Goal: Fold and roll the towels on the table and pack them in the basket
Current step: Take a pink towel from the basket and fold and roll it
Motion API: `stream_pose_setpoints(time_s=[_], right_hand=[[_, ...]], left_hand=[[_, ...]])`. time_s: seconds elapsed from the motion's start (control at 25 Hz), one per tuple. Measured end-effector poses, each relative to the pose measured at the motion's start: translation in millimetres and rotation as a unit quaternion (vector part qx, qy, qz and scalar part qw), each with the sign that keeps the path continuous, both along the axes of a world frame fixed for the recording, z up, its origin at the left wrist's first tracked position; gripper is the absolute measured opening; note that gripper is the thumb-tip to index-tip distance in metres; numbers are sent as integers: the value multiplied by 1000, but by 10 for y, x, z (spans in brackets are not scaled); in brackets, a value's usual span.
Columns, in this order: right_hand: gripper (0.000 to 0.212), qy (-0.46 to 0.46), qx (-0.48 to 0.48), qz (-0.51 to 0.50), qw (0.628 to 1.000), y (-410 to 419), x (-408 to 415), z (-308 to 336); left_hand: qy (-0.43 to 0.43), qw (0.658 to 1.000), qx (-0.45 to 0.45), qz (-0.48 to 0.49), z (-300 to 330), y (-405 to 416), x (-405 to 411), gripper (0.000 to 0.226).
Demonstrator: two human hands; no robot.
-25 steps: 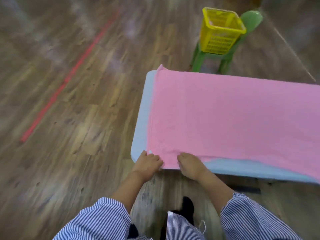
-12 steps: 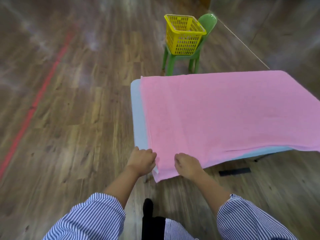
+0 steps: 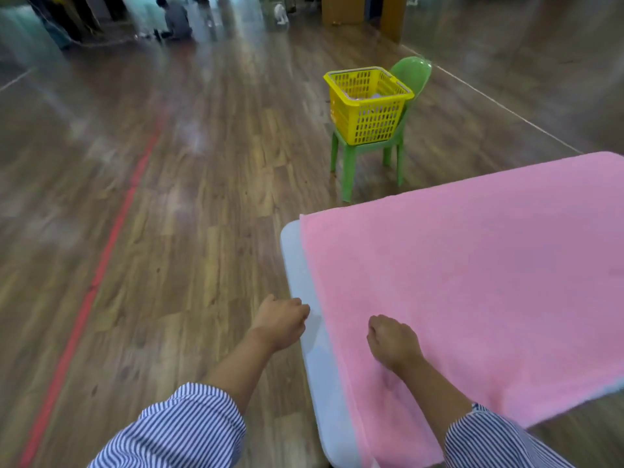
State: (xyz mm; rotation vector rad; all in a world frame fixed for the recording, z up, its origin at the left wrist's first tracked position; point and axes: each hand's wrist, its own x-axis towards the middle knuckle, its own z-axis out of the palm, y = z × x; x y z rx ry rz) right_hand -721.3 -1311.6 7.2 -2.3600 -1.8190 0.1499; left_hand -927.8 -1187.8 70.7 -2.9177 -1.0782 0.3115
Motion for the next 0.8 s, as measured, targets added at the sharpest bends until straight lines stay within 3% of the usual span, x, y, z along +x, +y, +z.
stream_pose_setpoints(time_s=[0.08, 0.16, 0.36, 0.48, 0.6, 0.8], right_hand=[[21, -15, 40, -26, 999, 63, 108, -43], [20, 6, 13, -55, 998, -4, 155, -122], [19, -3, 21, -155, 988, -260, 177, -241], [11, 0, 18, -270, 963, -455, 35, -235], [23, 12, 16, -376, 926, -557, -232, -235], [14, 14, 10, -463, 886, -669, -973, -44]], left_hand=[[-16, 1000, -17, -12, -25, 322, 191, 28], [-31, 998, -46, -36, -128, 534, 413, 30], [-90, 974, -92, -184, -556, 987, 1106, 24], [-98, 936, -102, -322, -768, 1147, 1529, 27], [-104, 892, -121, -423, -822, 1286, 1723, 24], [-110, 819, -139, -545, -885, 1918, 1433, 17]])
